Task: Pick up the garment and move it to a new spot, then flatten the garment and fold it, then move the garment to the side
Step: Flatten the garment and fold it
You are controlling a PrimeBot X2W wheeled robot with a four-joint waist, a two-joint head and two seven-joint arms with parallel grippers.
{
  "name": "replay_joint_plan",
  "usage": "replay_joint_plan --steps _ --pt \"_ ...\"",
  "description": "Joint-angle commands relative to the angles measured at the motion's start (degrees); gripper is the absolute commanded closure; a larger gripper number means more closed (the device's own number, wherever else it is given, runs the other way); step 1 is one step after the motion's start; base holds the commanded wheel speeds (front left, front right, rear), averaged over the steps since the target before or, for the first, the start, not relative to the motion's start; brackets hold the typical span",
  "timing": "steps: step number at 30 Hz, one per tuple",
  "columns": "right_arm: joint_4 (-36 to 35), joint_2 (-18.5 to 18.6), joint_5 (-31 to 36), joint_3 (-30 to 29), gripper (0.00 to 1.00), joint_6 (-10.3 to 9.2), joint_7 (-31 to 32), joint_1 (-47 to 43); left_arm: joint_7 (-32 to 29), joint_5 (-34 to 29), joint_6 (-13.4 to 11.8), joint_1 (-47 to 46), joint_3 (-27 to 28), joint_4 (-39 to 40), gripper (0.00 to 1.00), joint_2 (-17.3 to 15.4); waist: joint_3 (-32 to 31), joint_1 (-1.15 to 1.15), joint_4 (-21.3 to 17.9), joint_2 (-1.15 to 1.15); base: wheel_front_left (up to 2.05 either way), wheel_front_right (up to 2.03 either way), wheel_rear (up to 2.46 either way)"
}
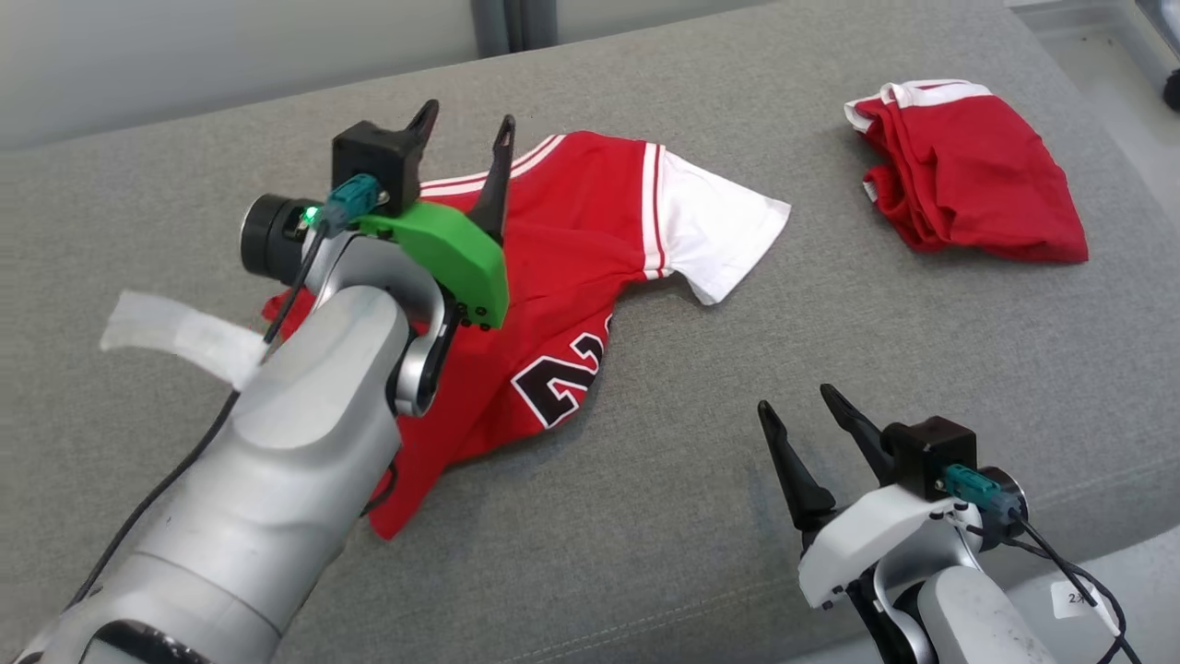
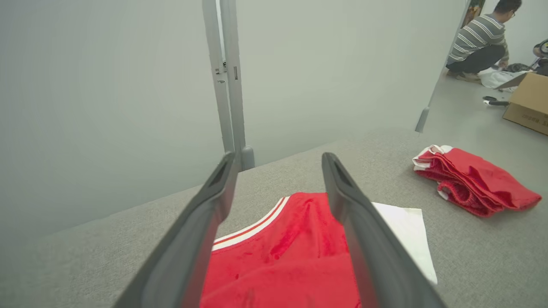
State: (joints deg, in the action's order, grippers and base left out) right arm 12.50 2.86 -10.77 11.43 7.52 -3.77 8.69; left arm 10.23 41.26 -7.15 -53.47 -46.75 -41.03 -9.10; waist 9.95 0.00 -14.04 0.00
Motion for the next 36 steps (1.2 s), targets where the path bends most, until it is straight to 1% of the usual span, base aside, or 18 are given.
replay_joint_plan --steps 1,3,4,7,10,11,13,18,21,27,31,36 --pt "-0.5 0.0 0.4 -0.5 0.00 -0.07 0.3 -0.8 1.4 1.0 -0.7 2.3 1.2 1.2 0.00 -1.2 -2.3 0.00 2.7 0.00 0.00 0.00 0.00" --pt "-0.8 0.1 0.4 -1.0 0.00 -0.07 0.5 -1.5 3.0 1.7 -1.9 4.8 2.9 3.5 0.00 -2.5 -3.0 0.00 3.6 0.00 0.00 0.00 0.00" --pt "-0.9 0.1 0.4 -1.4 0.00 -0.07 0.8 -2.0 4.2 2.2 -3.1 7.7 5.1 6.1 0.00 -3.8 -3.8 0.00 4.4 0.00 0.00 0.00 0.00" --pt "-1.2 0.1 0.3 -1.9 0.00 -0.07 1.1 -2.7 4.7 2.6 -4.3 11.2 7.4 9.3 0.00 -4.8 -4.7 0.00 5.1 0.00 0.00 0.00 0.00" --pt "-1.5 0.1 0.0 -2.7 0.00 -0.07 1.5 -3.7 5.0 0.7 -6.2 16.9 11.9 15.5 0.00 -6.3 -6.1 0.00 6.1 0.00 0.00 0.00 0.00" --pt "-1.6 0.1 -0.2 -3.4 0.00 -0.07 1.7 -4.4 4.9 -1.2 -7.0 22.1 15.0 20.1 0.00 -6.6 -7.0 0.00 6.8 0.00 0.00 0.00 0.00" --pt "-1.7 0.1 -0.3 -4.2 0.00 -0.07 2.0 -5.2 4.9 -2.8 -7.2 26.9 18.1 23.9 0.00 -6.7 -8.0 0.00 7.4 0.00 0.00 0.00 0.00" --pt "-1.9 0.0 -1.0 -5.5 0.00 -0.07 2.3 -6.7 5.0 -6.2 -6.0 37.7 24.3 30.3 0.00 -5.7 -9.8 0.00 9.1 0.00 0.00 0.00 0.00" --pt "-1.8 0.1 -1.4 -6.0 0.00 -0.07 2.2 -7.5 5.0 -8.4 -4.6 42.1 26.3 31.8 0.00 -5.6 -10.5 0.00 10.2 0.00 0.00 0.00 0.00" --pt "-1.3 0.1 -1.2 -6.6 0.00 -0.07 1.7 -8.3 5.0 -9.8 -2.0 48.9 30.1 34.2 0.00 -4.5 -11.9 0.00 11.9 0.00 0.00 0.00 0.00" --pt "-1.0 0.1 -1.0 -7.1 0.00 -0.07 1.1 -8.5 4.9 -11.2 0.3 52.4 30.8 34.4 0.00 -5.1 -12.5 0.00 12.6 0.00 0.00 0.00 0.00" --pt "-0.9 0.1 -0.7 -7.8 0.00 -0.07 0.3 -9.0 4.9 -13.2 2.2 56.0 30.9 34.7 0.00 -5.6 -13.0 0.00 13.3 0.00 0.00 0.00 0.00"
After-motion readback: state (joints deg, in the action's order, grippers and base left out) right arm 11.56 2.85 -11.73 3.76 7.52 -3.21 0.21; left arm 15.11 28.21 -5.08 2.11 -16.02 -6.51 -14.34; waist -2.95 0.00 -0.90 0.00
